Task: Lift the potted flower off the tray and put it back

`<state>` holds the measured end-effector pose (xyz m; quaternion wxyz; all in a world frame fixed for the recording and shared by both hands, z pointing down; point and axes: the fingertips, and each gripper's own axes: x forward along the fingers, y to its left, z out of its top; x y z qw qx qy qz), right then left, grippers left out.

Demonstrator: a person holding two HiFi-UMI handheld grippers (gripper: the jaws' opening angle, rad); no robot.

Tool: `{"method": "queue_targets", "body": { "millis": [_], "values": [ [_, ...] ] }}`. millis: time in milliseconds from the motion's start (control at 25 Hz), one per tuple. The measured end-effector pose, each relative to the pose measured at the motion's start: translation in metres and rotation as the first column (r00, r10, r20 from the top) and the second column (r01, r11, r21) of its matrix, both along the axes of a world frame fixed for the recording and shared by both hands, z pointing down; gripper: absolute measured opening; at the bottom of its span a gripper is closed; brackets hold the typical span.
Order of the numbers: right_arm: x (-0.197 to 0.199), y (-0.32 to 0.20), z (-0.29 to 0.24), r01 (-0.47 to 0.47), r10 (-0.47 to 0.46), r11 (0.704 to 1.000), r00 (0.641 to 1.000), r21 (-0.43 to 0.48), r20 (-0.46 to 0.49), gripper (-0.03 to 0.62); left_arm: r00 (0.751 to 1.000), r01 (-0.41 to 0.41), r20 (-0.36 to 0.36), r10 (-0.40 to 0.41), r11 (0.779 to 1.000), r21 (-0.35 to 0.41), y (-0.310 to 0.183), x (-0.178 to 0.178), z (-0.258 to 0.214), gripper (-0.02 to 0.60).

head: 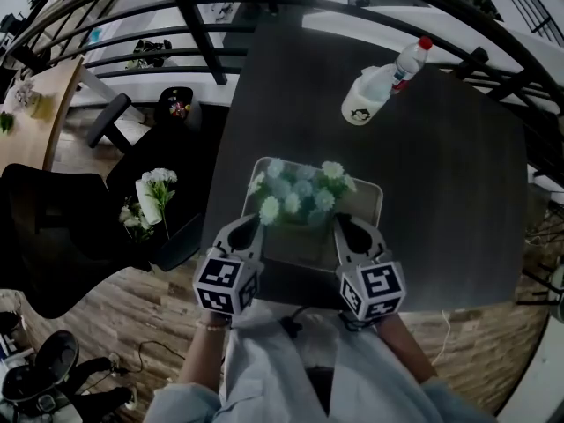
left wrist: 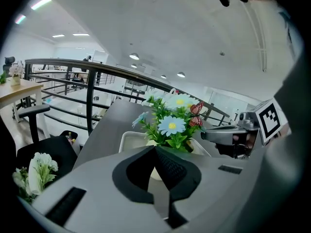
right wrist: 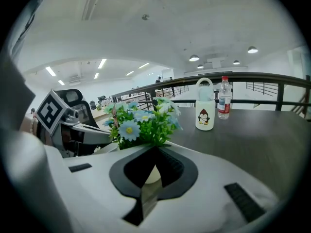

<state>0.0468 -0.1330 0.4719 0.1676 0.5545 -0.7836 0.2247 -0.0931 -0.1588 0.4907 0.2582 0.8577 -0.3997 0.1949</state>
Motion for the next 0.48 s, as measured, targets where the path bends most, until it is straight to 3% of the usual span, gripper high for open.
{"method": "queue_targets", "body": {
  "millis": [200,480],
  "values": [
    [0.002,-0.004,0.008,-0.013,0.014,1.000,1.000,-0.028,0.024,0.007,1.000,0.009,0.001,-0.009,1.000,-0.007,-0.004,0.004,0.001,0.006],
    [0.000,-0.008,0.018,0.010,-0.008,0.998,1.000,-0.069,0.026,0.084,1.000,0.021,0.005,-0.021,1.000,-0.007,-0.010,0.010,0.001,0.011]
  ]
}}
